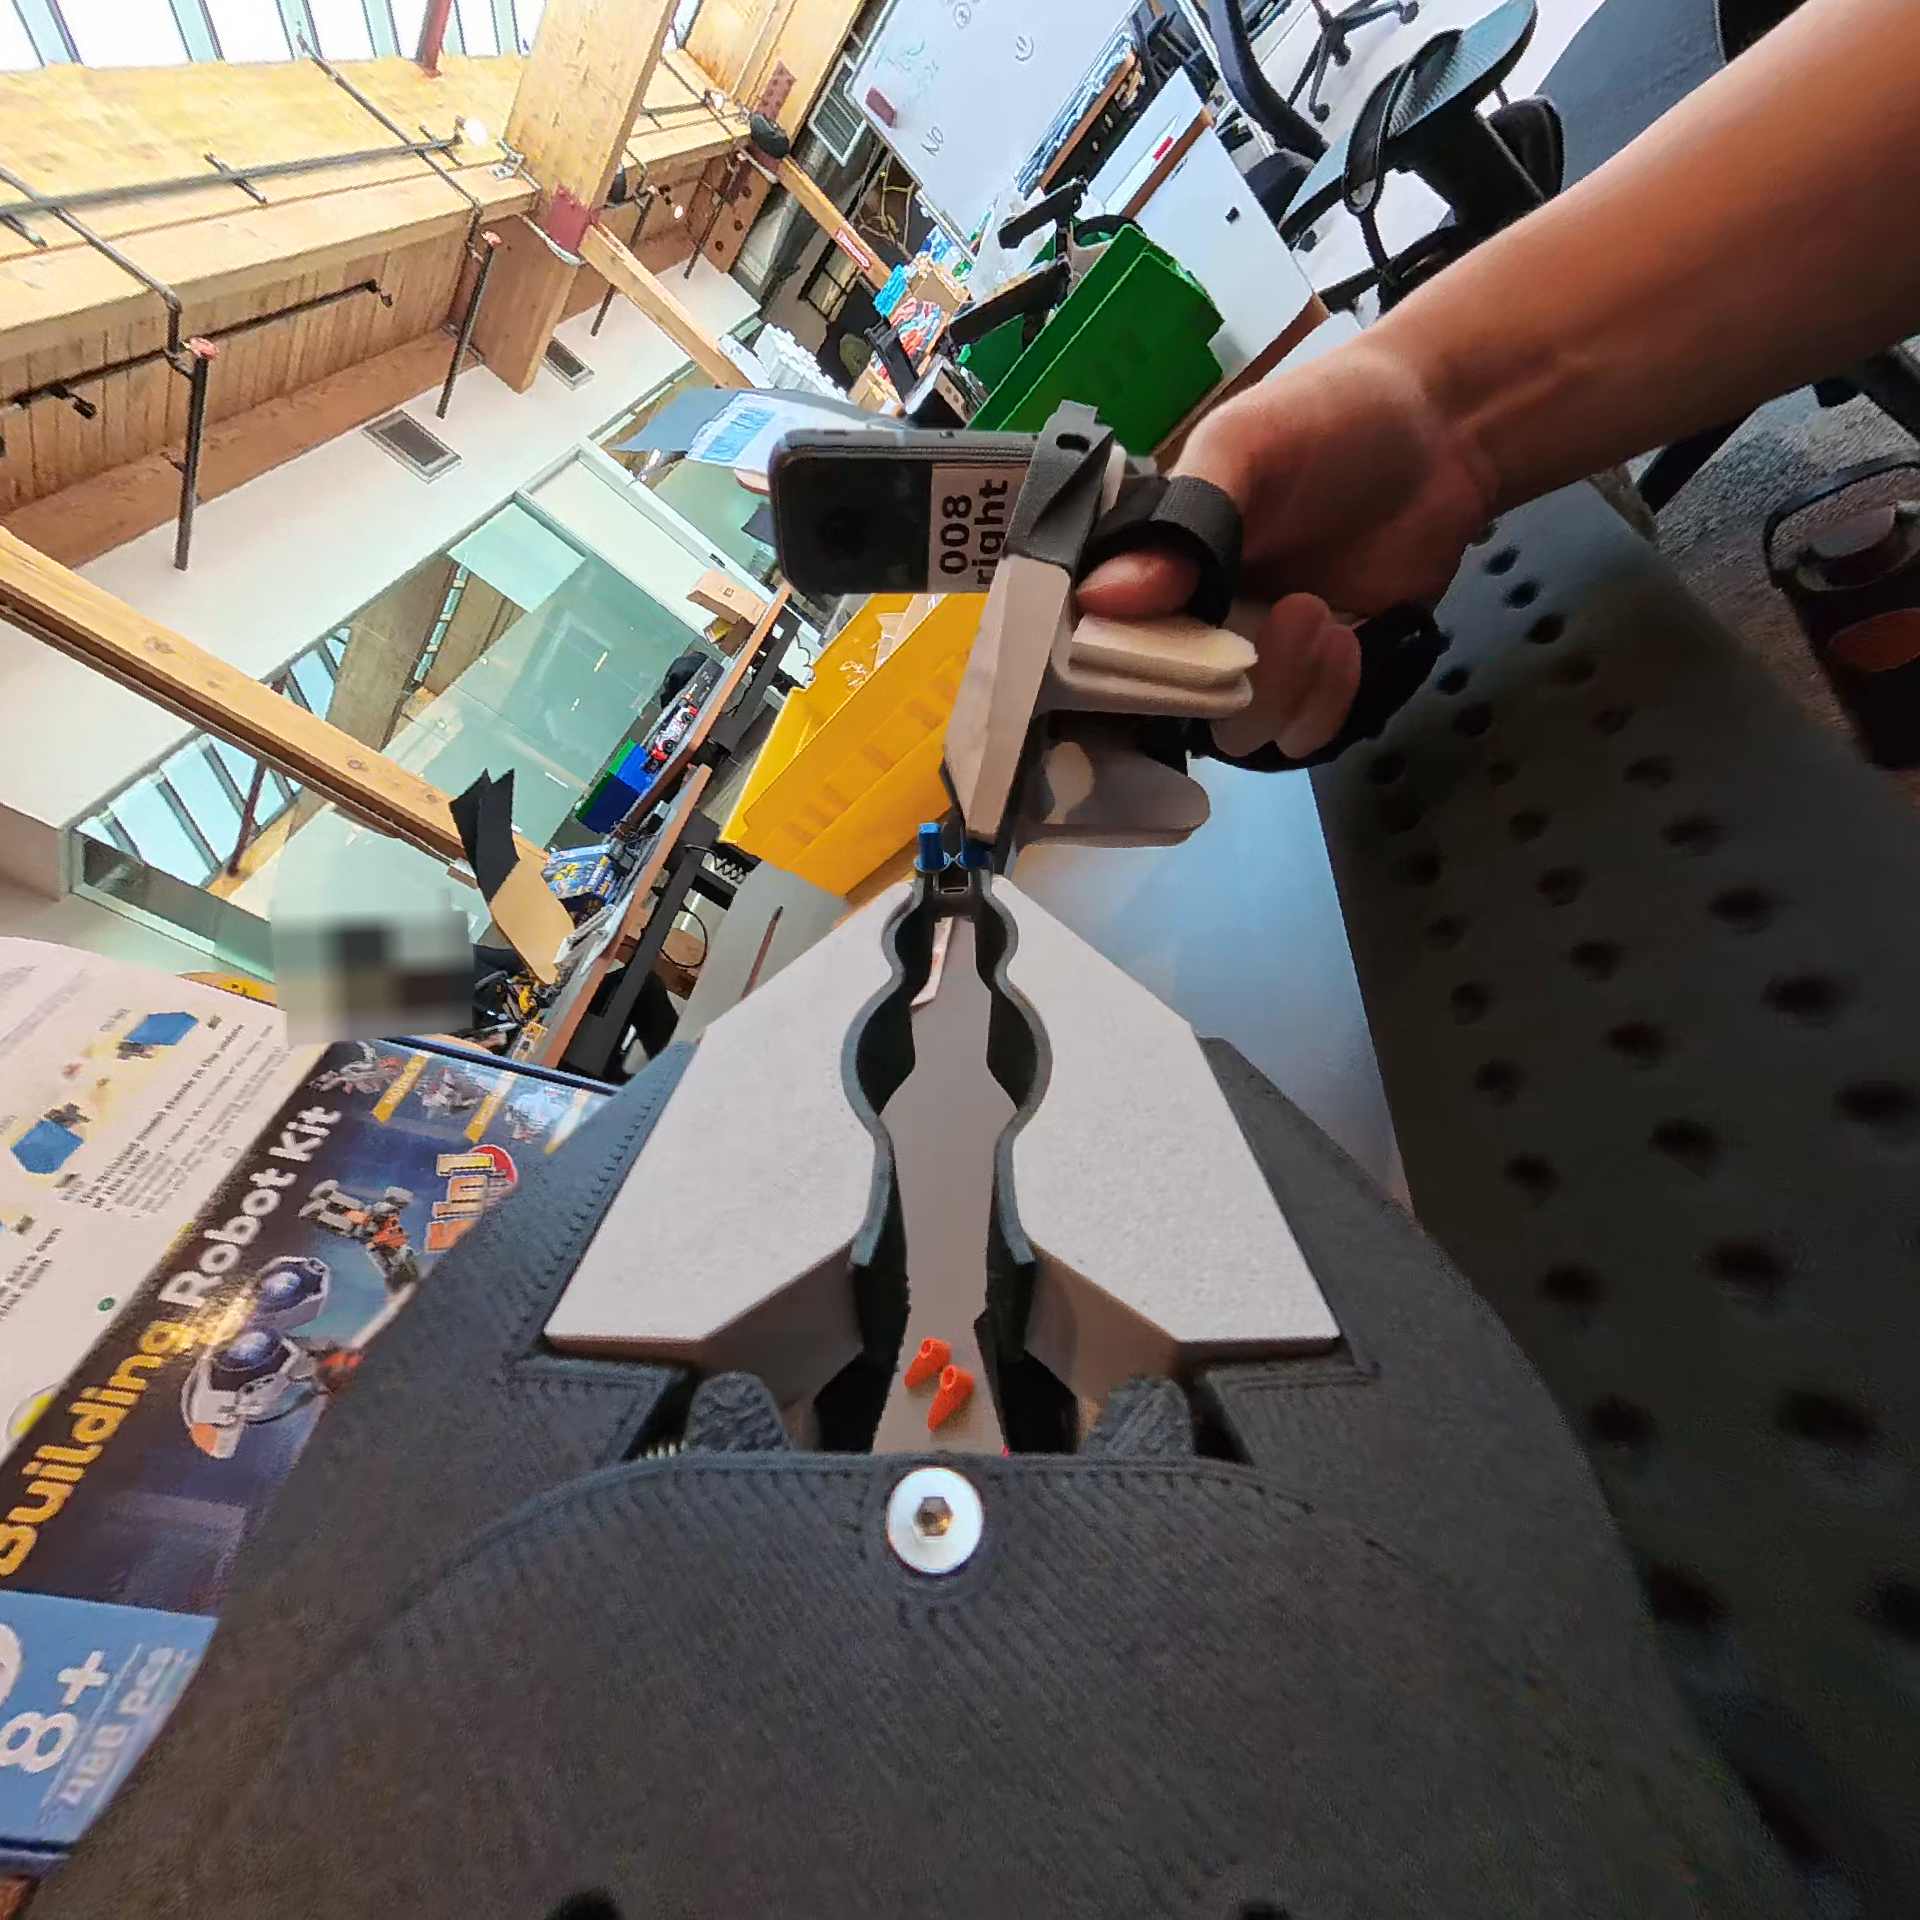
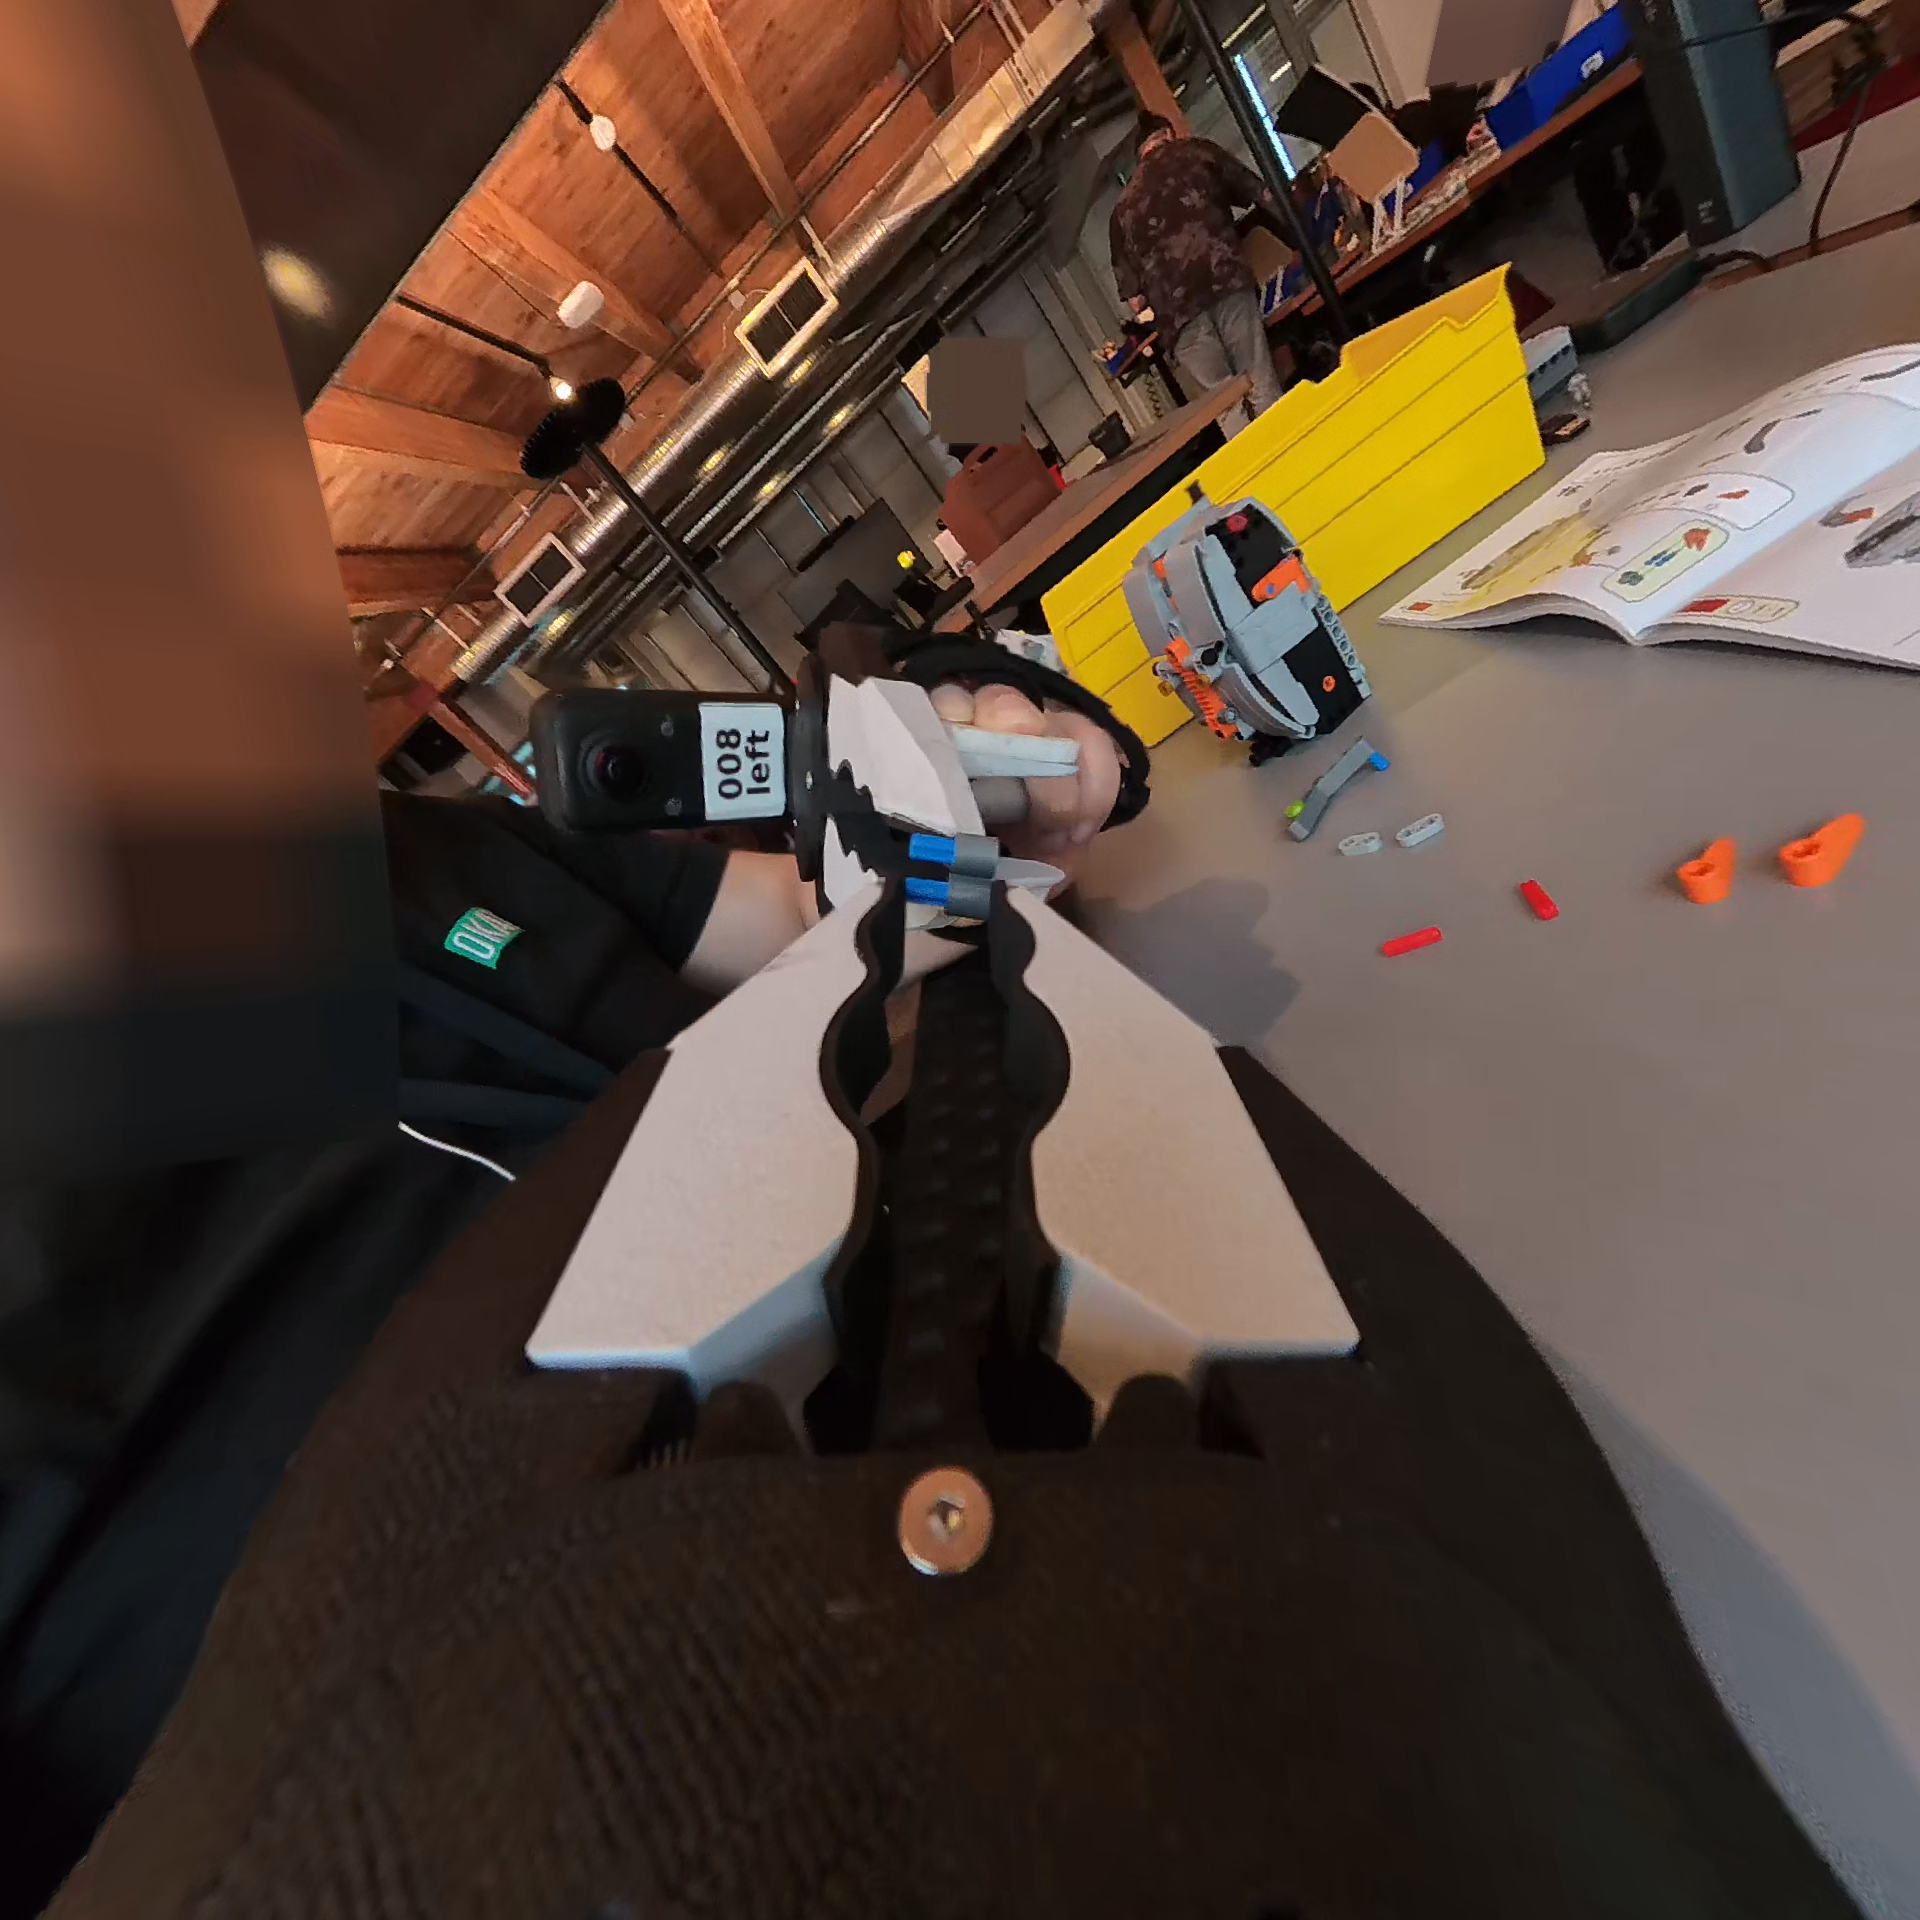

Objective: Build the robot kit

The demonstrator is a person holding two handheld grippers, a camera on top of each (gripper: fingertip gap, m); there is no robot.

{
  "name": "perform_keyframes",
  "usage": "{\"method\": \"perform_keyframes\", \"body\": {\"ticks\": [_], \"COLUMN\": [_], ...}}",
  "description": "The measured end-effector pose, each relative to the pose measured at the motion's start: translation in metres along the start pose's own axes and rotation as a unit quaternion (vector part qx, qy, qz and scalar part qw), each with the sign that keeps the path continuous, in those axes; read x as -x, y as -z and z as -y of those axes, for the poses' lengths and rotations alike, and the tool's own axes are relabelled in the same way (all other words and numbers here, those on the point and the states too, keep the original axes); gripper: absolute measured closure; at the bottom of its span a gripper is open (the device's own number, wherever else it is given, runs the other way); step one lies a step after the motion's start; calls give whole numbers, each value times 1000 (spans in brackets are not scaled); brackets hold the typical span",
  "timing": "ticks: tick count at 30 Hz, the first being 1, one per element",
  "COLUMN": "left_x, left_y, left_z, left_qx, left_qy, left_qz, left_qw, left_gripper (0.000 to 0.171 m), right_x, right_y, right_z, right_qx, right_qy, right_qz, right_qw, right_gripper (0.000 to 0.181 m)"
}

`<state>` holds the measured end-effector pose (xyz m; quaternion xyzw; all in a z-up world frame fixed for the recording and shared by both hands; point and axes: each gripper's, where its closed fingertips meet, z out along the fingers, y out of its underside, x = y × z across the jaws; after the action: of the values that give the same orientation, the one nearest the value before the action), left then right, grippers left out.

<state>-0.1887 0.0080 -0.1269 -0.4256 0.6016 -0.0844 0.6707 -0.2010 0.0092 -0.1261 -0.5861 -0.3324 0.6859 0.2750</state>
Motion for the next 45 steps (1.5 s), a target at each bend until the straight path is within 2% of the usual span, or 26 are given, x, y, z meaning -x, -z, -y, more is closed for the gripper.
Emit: {"method": "perform_keyframes", "body": {"ticks": [1,3,6,10,12,30,37,40,42,45], "left_x": [1,3,2,0,-1,-3,-2,0,0,1], "left_y": [-1,-1,2,1,1,2,2,2,2,3], "left_z": [0,-1,-3,-3,-3,3,1,1,-1,0], "left_qx": [2,3,2,3,2,-14,-16,-16,-14,-16], "left_qy": [9,9,-11,-12,-15,-2,17,32,34,41], "left_qz": [-1,1,-1,-8,-11,-24,-31,-31,-36,-37], "left_qw": [1000,1000,1000,1000,1000,1000,999,999,999,998], "left_gripper": [166,165,166,166,166,165,165,165,166,166], "right_x": [0,-4,-7,-4,-1,3,2,3,3,2], "right_y": [2,8,9,-2,-5,-4,-4,-3,-3,-3], "right_z": [2,11,16,10,7,3,4,-2,-2,-2], "right_qx": [-8,-38,-48,-11,6,26,7,24,21,16], "right_qy": [-8,-24,-44,-35,-24,-44,-47,-44,-38,-46], "right_qz": [6,-2,-6,-12,-11,-27,-31,-35,-38,-33], "right_qw": [1000,999,998,999,1000,998,998,998,998,998], "right_gripper": [163,144,145,148,165,165,165,152,162,165]}}
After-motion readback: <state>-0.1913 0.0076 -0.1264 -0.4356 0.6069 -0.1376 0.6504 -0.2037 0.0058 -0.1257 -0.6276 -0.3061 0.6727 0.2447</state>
